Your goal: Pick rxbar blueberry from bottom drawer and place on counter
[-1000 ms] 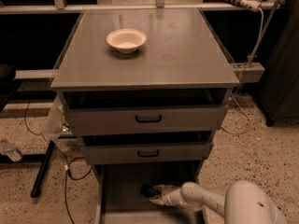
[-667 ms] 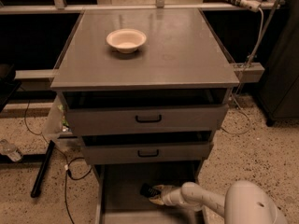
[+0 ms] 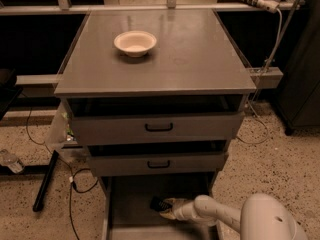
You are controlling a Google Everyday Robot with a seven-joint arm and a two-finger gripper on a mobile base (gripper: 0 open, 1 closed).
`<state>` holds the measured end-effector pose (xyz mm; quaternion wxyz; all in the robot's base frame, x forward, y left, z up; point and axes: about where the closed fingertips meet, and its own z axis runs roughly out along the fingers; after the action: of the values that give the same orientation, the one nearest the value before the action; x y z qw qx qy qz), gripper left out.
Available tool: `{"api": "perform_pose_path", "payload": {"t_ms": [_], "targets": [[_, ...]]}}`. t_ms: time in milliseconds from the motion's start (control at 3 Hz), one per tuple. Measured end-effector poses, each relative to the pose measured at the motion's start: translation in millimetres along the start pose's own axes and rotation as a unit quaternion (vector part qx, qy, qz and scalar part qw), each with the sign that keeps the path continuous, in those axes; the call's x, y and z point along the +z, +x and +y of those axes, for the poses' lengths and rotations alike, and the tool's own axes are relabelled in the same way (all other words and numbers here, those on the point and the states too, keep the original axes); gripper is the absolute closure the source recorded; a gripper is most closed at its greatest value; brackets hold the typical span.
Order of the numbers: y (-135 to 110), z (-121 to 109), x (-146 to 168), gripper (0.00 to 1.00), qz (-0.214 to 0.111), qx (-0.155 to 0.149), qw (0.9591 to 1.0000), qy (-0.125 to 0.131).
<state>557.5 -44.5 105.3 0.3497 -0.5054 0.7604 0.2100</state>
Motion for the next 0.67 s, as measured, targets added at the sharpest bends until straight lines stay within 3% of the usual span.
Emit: {"api": "perform_pose_path", "payload": {"t_ms": [333,667], "targets": [[-1,-1,-8,1.0,-0.007,0.011,0.9998,-0.016],[-13,-11,-37,1.0,-0.027,0.014,0.9991,-0.03]]}}
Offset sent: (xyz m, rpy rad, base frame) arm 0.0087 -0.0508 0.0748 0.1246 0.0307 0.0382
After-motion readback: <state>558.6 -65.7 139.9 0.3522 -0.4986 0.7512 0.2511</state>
